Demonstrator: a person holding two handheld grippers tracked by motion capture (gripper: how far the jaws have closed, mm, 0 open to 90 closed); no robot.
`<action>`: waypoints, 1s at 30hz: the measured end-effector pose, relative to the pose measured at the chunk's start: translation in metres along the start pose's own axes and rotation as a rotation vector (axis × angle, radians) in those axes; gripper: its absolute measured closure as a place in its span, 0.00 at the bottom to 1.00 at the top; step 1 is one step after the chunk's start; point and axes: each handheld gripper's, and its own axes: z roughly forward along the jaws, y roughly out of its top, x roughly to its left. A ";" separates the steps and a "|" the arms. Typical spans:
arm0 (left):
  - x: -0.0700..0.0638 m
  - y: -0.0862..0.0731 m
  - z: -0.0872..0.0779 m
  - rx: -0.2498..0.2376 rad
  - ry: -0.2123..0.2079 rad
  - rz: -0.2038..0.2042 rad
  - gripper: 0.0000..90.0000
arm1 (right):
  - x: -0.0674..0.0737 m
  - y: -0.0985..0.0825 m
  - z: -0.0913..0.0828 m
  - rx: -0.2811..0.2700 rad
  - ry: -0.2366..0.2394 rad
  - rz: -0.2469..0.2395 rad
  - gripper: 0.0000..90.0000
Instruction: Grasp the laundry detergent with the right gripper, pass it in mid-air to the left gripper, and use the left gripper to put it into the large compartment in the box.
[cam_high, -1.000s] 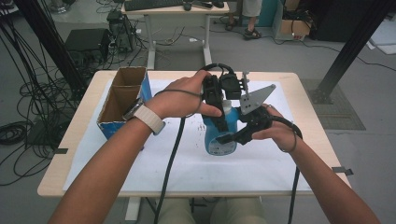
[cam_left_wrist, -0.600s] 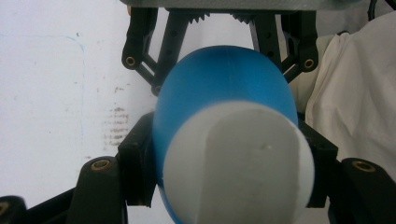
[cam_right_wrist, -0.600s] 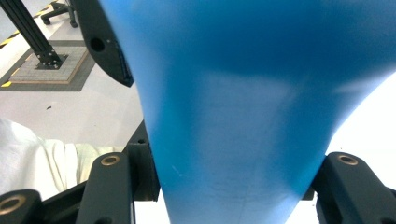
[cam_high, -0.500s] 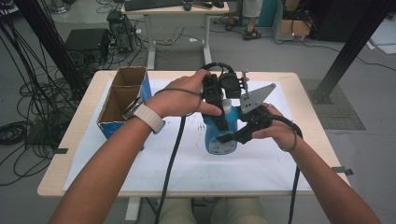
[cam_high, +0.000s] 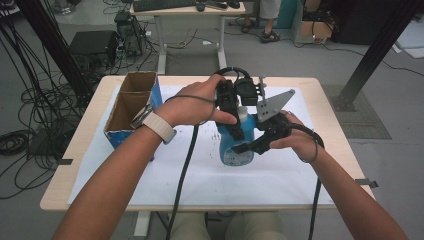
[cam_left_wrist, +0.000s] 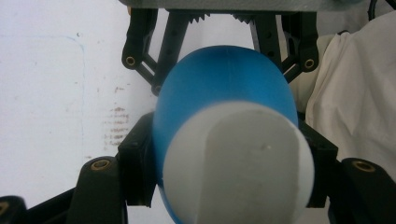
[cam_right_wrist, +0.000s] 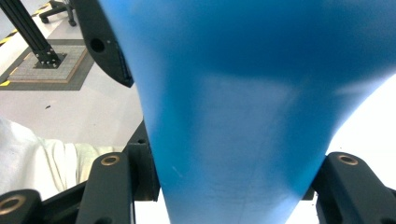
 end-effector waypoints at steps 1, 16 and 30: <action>0.000 0.000 0.000 0.000 -0.001 -0.001 0.42 | 0.000 0.000 0.000 0.000 0.000 0.001 0.48; -0.001 -0.001 -0.001 0.002 -0.001 -0.007 0.42 | 0.000 0.002 0.001 -0.004 0.005 -0.007 0.48; -0.002 -0.001 -0.002 -0.001 0.002 -0.005 0.42 | 0.001 0.002 0.000 0.000 -0.001 -0.003 0.48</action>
